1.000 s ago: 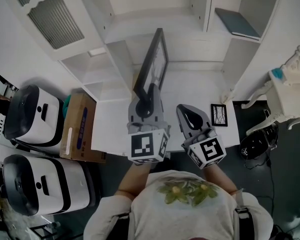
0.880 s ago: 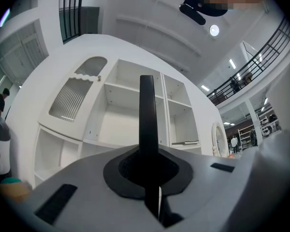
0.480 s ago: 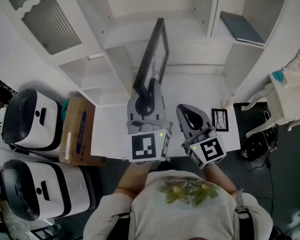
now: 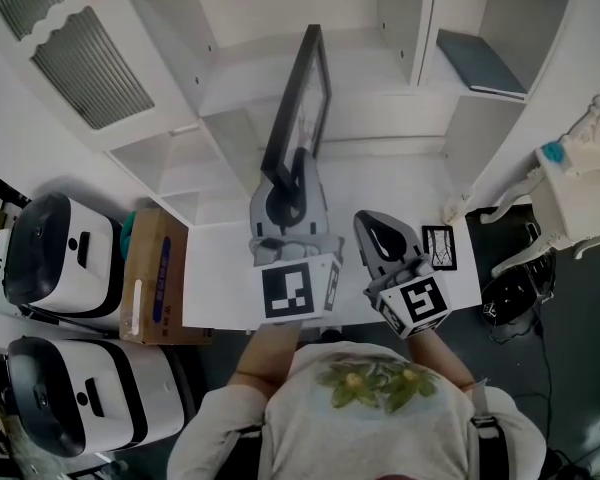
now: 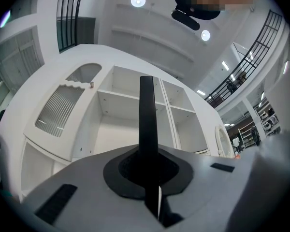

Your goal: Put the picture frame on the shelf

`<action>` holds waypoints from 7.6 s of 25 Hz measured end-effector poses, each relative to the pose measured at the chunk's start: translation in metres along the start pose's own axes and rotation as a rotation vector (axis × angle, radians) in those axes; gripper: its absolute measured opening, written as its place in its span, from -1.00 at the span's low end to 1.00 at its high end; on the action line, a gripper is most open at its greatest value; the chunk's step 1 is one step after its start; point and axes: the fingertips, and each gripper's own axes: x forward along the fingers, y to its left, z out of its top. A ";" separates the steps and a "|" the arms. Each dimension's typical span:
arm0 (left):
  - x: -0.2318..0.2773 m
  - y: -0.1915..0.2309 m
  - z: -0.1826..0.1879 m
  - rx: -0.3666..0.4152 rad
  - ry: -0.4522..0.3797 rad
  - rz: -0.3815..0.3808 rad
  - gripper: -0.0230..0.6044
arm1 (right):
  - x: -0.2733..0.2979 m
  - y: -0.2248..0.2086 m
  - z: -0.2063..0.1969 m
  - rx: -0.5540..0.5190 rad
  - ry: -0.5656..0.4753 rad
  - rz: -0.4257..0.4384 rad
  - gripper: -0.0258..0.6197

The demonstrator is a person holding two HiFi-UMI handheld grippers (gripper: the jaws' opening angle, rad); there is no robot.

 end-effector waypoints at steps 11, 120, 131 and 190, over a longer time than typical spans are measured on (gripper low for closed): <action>0.031 0.007 0.000 -0.003 -0.006 -0.028 -0.82 | 0.021 -0.006 0.001 -0.007 0.004 -0.005 -0.82; 0.176 -0.002 -0.038 -0.067 0.068 -0.114 -0.82 | 0.068 -0.061 -0.016 0.025 0.068 -0.089 -0.82; 0.186 -0.002 -0.042 -0.069 0.065 -0.119 -0.81 | 0.071 -0.066 -0.018 0.027 0.058 -0.097 -0.82; 0.132 -0.004 -0.064 -0.006 0.196 -0.215 -0.66 | 0.069 -0.058 -0.020 0.020 0.073 -0.087 -0.82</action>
